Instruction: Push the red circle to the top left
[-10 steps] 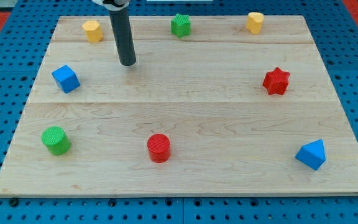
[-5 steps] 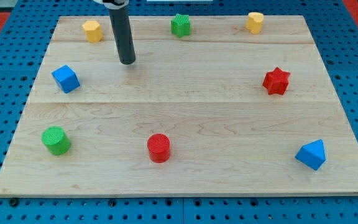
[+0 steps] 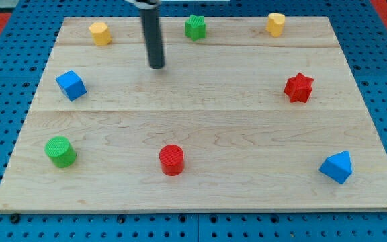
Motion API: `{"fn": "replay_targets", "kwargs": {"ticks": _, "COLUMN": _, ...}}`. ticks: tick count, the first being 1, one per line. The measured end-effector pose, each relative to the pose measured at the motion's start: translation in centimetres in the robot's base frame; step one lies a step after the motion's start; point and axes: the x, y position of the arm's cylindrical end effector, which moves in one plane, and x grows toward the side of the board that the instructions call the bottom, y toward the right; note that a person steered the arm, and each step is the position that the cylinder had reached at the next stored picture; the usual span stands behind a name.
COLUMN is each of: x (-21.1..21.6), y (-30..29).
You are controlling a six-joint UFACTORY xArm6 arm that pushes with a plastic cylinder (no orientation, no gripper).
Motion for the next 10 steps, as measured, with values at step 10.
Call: {"fn": "replay_targets", "kwargs": {"ticks": 10, "x": 15.0, "y": 1.3}}
